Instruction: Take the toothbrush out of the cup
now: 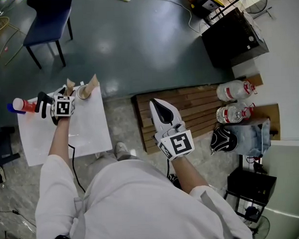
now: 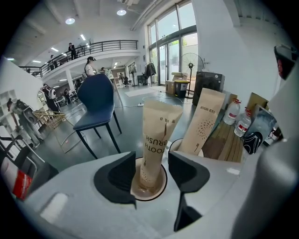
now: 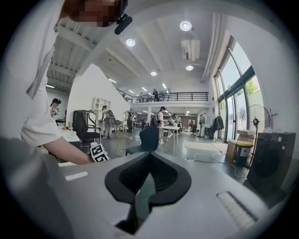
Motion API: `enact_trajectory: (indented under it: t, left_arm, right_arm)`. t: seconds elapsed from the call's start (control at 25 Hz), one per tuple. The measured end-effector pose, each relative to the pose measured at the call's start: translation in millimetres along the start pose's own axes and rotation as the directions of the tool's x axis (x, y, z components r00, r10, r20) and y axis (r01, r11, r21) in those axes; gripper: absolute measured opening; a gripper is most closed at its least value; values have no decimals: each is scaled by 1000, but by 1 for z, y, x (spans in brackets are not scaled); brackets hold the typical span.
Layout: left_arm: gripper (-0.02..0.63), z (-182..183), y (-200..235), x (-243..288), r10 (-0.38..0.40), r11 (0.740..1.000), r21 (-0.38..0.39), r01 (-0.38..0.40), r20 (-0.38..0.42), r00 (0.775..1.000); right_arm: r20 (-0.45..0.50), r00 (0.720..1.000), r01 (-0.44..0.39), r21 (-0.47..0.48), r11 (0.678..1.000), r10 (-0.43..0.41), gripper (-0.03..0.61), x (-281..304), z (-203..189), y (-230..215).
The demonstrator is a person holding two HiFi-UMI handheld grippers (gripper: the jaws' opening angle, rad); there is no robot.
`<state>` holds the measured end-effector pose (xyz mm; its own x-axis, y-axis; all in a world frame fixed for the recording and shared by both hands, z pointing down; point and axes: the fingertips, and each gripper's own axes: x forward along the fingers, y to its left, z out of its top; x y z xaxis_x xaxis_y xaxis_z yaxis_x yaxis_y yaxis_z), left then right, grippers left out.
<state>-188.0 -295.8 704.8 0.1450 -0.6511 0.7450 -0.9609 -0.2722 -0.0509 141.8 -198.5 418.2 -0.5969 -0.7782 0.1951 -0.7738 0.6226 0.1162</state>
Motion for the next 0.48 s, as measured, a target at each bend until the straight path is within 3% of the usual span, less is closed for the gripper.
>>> enact_trajectory:
  t: [0.48]
  left_arm:
    - [214,-6,-1,19,-23,1000,18,24,-35,999]
  right_arm:
    - [-21,1000,22,2,1000,-22,3,0,-4,-9]
